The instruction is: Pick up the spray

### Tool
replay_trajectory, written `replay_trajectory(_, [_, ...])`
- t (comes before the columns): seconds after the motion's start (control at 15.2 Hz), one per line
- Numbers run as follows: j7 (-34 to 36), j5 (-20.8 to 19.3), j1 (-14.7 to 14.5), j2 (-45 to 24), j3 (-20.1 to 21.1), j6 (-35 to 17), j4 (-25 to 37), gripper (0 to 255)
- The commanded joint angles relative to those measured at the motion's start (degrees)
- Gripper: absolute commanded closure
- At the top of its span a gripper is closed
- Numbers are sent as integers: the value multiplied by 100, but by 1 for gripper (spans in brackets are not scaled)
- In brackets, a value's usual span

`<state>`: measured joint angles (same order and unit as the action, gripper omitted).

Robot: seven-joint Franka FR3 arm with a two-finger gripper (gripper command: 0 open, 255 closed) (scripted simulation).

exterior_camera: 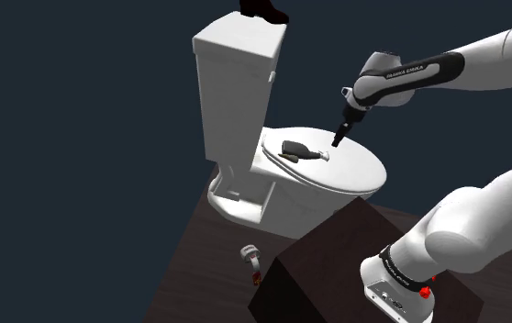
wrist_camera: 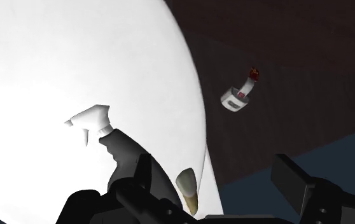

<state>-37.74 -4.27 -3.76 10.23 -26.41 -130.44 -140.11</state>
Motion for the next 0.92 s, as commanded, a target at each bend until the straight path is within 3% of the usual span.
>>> replay_trajectory(0.0, [-490, 297, -75, -502, -139, -323, 138, 0])
replay_trajectory(0.33, [-1815, 1343, -37, -1855, -170, -814, 778, 0])
replay_trajectory(0.59, [-2732, 2078, 273, -2881, 125, -999, 1446, 0])
replay_trajectory(0.86, [-3395, 2525, 666, -3828, 513, -1072, 2225, 0])
